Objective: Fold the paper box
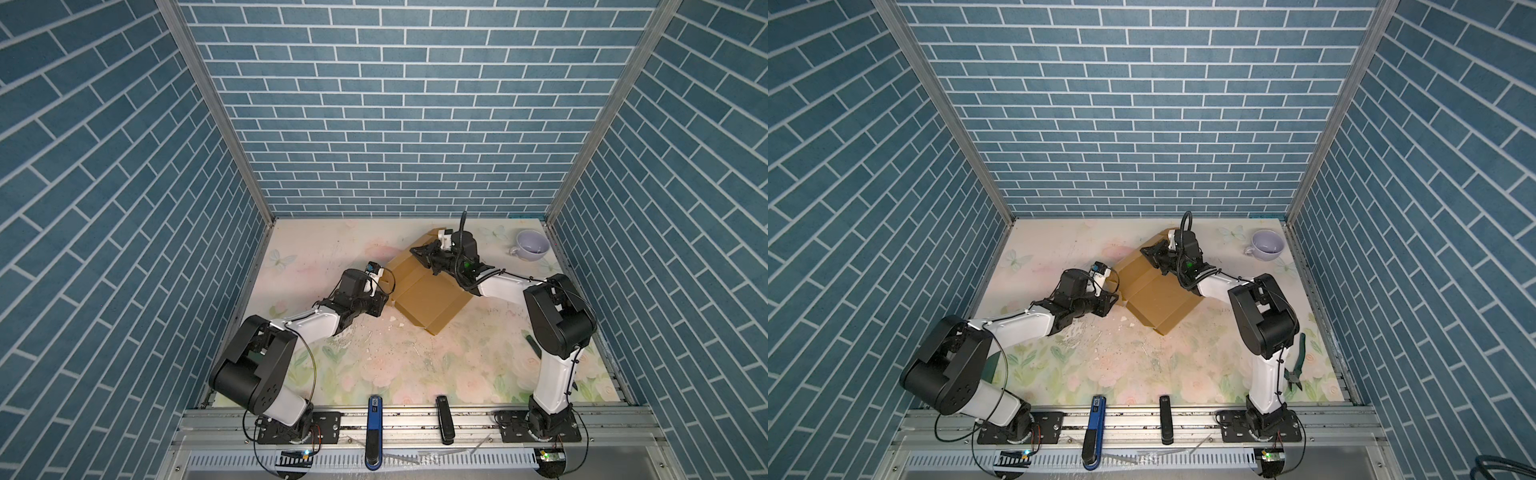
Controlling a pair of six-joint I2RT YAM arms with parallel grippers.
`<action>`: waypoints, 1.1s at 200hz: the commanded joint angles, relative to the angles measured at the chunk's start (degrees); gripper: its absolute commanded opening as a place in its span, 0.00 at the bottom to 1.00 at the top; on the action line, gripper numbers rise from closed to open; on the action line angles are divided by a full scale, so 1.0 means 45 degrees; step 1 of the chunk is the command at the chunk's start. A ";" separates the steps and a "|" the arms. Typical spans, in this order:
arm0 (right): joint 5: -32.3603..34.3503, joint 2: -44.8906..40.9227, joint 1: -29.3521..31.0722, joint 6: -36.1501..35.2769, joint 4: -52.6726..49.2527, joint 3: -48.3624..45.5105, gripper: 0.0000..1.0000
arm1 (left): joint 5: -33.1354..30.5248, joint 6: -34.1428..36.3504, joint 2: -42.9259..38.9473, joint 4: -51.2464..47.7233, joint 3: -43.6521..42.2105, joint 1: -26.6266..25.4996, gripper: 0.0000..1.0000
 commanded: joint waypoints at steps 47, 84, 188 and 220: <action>-0.0395 0.0200 -0.0167 -0.0295 0.0707 -0.0397 0.00 | -0.0005 0.0011 0.0711 0.0236 0.1061 -0.0454 0.34; -0.0435 0.0328 -0.0200 -0.0017 0.1193 -0.0529 0.00 | -0.0231 -0.0217 0.0747 0.0296 0.1130 -0.0653 0.33; -0.0474 -0.0019 -0.0300 -0.0076 0.1150 -0.0850 0.00 | -0.2461 -0.1459 0.1583 0.0313 0.1776 -0.1574 0.36; -0.0464 -0.0062 -0.0314 -0.0075 0.1223 -0.0953 0.00 | -0.3250 -0.1765 0.1673 0.0198 0.1882 -0.1668 0.38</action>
